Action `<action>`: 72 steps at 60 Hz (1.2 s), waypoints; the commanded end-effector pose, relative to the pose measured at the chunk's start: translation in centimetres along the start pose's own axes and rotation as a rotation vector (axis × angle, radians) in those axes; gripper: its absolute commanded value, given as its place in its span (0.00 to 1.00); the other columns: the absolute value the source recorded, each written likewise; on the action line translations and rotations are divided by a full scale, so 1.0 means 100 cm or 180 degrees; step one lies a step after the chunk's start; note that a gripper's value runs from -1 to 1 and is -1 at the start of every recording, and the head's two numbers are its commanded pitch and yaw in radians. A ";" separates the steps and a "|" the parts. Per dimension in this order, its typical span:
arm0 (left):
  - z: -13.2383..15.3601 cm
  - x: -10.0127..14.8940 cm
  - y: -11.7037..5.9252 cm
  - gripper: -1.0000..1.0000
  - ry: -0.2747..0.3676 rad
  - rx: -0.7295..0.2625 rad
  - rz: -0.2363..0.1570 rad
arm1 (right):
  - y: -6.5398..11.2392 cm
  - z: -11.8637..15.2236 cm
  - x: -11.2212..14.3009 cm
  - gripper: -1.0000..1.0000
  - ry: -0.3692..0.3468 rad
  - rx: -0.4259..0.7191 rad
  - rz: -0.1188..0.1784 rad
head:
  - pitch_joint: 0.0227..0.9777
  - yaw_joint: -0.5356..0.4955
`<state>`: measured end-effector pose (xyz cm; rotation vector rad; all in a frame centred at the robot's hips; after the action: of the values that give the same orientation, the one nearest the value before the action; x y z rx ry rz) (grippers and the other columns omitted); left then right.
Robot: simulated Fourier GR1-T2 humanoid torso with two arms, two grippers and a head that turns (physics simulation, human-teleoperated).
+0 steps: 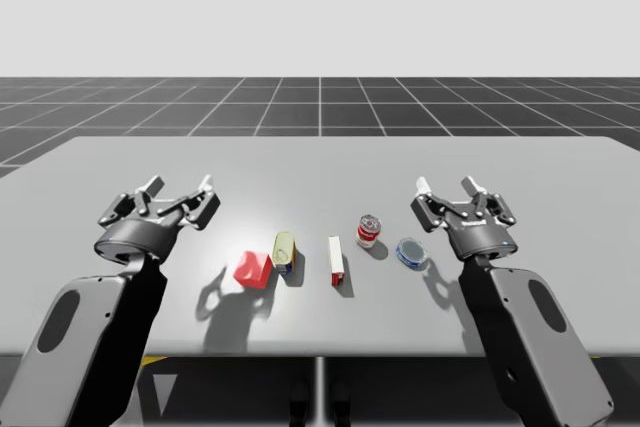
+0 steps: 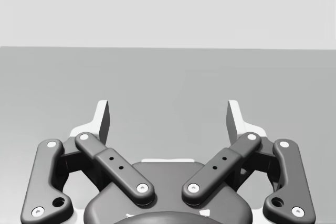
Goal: Find the red cube and pick it up.
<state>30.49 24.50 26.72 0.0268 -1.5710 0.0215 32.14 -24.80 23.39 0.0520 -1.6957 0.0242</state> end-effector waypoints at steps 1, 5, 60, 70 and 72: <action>0.035 0.002 -0.007 0.00 0.0204 -0.0011 0.0024 | 0.000 -0.001 -0.003 0.00 0.0027 -0.0006 0.0014 | 0.89 0.79; 0.050 0.000 -0.009 0.00 0.0202 -0.0033 -0.0076 | 0.000 -0.001 -0.004 0.00 0.0032 -0.0010 0.0017 | 0.89 0.80; 0.138 -0.092 -0.060 0.00 0.0964 -0.0752 -0.0050 | -0.002 -0.003 -0.003 0.00 -0.0024 -0.0057 0.0048 | 0.90 0.81; 0.125 -0.103 -0.068 0.00 0.1009 -0.0749 -0.0071 | -0.003 -0.003 -0.002 0.00 -0.0034 -0.0059 0.0044 | 0.90 0.80; 0.122 -0.105 -0.069 0.00 0.1008 -0.0731 -0.0094 | -0.003 -0.003 -0.002 0.00 -0.0038 -0.0058 0.0046 | 0.90 0.80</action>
<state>17.59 17.97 17.29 -0.1346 -1.2580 -0.1645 32.45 -25.03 23.14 0.0272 -1.7046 0.0192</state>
